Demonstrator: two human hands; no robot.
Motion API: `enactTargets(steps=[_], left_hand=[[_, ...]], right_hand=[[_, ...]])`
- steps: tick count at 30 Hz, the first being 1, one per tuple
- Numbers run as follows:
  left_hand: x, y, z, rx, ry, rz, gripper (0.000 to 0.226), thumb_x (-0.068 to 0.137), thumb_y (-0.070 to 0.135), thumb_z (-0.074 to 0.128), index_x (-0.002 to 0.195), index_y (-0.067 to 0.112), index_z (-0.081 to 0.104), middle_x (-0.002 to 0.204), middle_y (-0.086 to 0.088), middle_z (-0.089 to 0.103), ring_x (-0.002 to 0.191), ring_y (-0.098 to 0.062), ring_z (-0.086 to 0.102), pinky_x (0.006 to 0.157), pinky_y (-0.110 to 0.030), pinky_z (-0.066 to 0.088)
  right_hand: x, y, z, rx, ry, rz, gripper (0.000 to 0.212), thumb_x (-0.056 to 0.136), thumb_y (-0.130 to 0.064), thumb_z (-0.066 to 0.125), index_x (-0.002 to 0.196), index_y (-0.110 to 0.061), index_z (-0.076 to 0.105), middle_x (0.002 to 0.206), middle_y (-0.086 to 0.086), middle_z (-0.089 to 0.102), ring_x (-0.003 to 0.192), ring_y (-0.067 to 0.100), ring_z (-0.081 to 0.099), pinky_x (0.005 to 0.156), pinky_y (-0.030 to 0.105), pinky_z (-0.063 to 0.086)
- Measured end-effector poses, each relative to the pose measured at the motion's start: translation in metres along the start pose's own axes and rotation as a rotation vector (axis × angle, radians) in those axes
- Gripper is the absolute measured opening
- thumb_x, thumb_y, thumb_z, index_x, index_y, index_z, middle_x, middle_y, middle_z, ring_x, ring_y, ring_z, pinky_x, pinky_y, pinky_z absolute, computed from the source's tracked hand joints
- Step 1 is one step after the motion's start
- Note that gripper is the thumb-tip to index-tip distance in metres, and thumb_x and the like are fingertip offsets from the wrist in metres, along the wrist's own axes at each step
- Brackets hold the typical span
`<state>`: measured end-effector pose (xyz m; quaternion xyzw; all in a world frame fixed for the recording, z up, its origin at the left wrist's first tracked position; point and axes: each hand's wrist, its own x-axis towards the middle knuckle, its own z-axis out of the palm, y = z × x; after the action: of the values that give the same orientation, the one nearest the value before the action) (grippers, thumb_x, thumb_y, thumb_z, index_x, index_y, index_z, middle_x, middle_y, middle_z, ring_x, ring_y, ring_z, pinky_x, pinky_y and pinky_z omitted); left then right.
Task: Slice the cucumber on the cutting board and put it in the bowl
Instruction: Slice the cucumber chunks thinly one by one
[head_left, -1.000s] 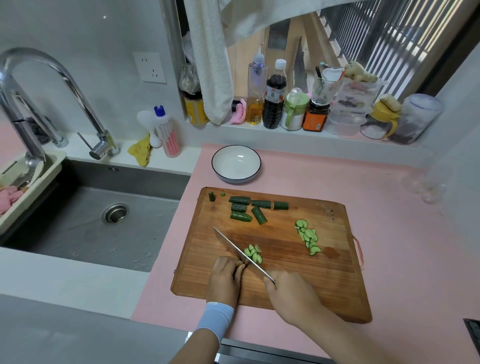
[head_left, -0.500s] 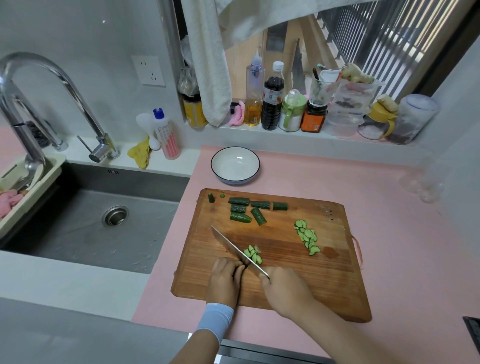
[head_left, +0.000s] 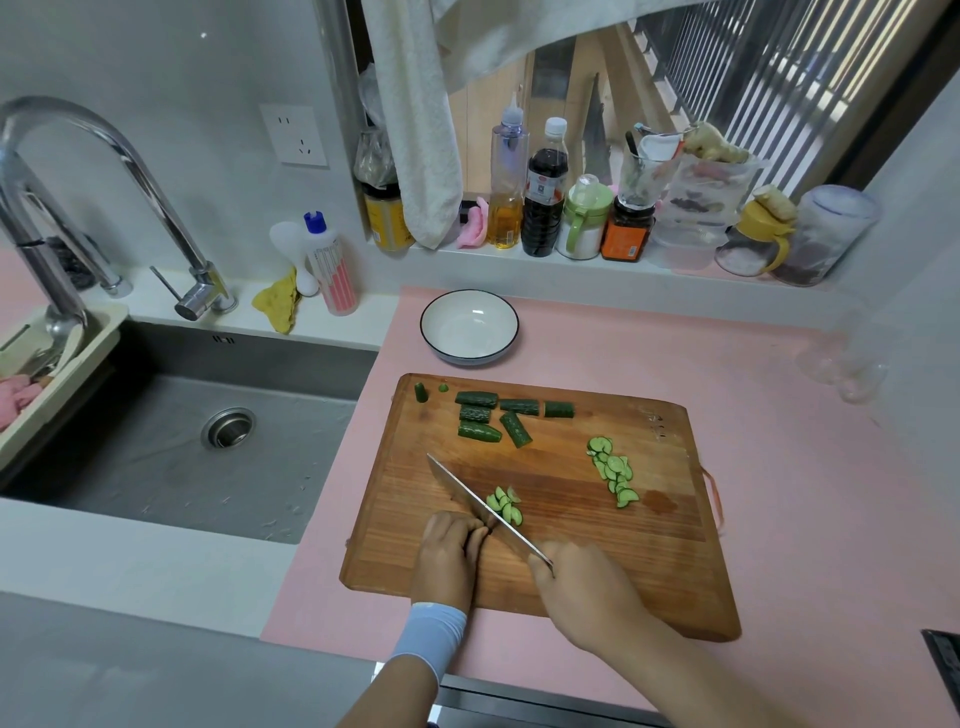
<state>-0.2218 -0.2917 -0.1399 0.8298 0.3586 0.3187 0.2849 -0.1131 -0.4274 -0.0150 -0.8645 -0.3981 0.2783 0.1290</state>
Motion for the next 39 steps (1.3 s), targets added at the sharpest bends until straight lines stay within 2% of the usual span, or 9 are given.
enactTargets(steps=[4,8,13,22,27,30,33,36,39], left_hand=[[0.0,0.0,0.0,0.007,-0.004,-0.003,0.009,0.081,0.01,0.077,0.079,0.015,0.07,0.081,0.007,0.06,0.086,0.001,0.046,0.084,-0.004,0.033],[0.0,-0.001,0.0,0.009,-0.012,0.002,0.009,0.081,0.009,0.077,0.079,0.014,0.07,0.081,0.006,0.061,0.085,-0.004,0.049,0.085,-0.004,0.033],[0.0,0.0,0.0,0.011,-0.017,0.002,0.008,0.081,0.01,0.077,0.08,0.015,0.07,0.081,0.007,0.061,0.085,-0.003,0.048,0.085,-0.004,0.033],[0.001,0.0,0.0,0.009,-0.018,-0.003,0.009,0.081,0.008,0.077,0.079,0.014,0.07,0.08,0.005,0.06,0.084,-0.006,0.05,0.084,-0.004,0.033],[0.001,-0.002,0.001,0.02,-0.018,0.001,0.01,0.079,0.009,0.078,0.081,0.014,0.07,0.081,0.005,0.061,0.085,-0.01,0.052,0.084,-0.007,0.035],[0.0,-0.002,0.002,0.036,-0.028,0.014,0.015,0.076,0.01,0.081,0.083,0.014,0.068,0.083,0.004,0.06,0.085,-0.014,0.052,0.082,-0.014,0.039],[0.003,0.0,0.001,0.041,-0.041,0.009,0.017,0.075,0.01,0.081,0.083,0.016,0.067,0.084,0.005,0.059,0.086,-0.014,0.052,0.082,-0.015,0.039],[0.012,0.003,0.004,0.05,-0.061,-0.024,0.015,0.078,0.01,0.079,0.081,0.017,0.066,0.083,0.006,0.058,0.084,-0.013,0.05,0.08,-0.016,0.038],[0.027,0.013,0.014,0.058,-0.128,-0.052,0.014,0.078,0.013,0.078,0.079,0.014,0.065,0.083,0.003,0.057,0.084,-0.016,0.051,0.078,-0.023,0.04]], right_hand=[[0.001,-0.001,-0.001,-0.01,-0.002,0.004,0.039,0.102,-0.038,0.04,0.064,-0.027,0.042,0.066,-0.007,0.053,0.066,0.021,0.052,0.052,0.032,0.034],[0.002,-0.003,0.0,-0.021,-0.006,0.008,0.034,0.102,-0.039,0.04,0.071,-0.026,0.046,0.074,-0.007,0.057,0.071,0.023,0.054,0.062,0.032,0.04],[0.005,-0.007,0.001,-0.04,0.0,0.012,0.028,0.102,-0.04,0.04,0.081,-0.026,0.051,0.081,-0.003,0.06,0.074,0.024,0.051,0.065,0.031,0.038],[0.015,-0.009,0.009,-0.011,-0.029,0.037,0.032,0.102,-0.037,0.04,0.073,-0.026,0.049,0.077,-0.004,0.06,0.077,0.027,0.061,0.062,0.03,0.038],[0.027,-0.013,0.01,0.023,-0.031,0.042,0.026,0.101,-0.038,0.042,0.08,-0.026,0.053,0.089,0.004,0.071,0.088,0.031,0.065,0.065,0.029,0.038],[0.032,-0.01,0.007,0.058,-0.064,0.045,0.026,0.101,-0.039,0.044,0.081,-0.025,0.056,0.083,0.002,0.067,0.087,0.03,0.065,0.065,0.03,0.041],[0.034,-0.002,0.002,0.115,-0.075,0.034,0.031,0.099,-0.041,0.047,0.073,-0.028,0.056,0.076,-0.003,0.064,0.08,0.026,0.063,0.068,0.033,0.045],[0.033,0.008,-0.011,0.165,-0.038,0.014,0.037,0.1,-0.041,0.047,0.065,-0.03,0.055,0.064,-0.007,0.057,0.071,0.022,0.06,0.062,0.033,0.041],[0.036,0.02,-0.028,0.173,0.029,-0.013,0.03,0.101,-0.041,0.046,0.087,-0.032,0.07,0.06,-0.008,0.057,0.064,0.017,0.059,0.057,0.032,0.039]])
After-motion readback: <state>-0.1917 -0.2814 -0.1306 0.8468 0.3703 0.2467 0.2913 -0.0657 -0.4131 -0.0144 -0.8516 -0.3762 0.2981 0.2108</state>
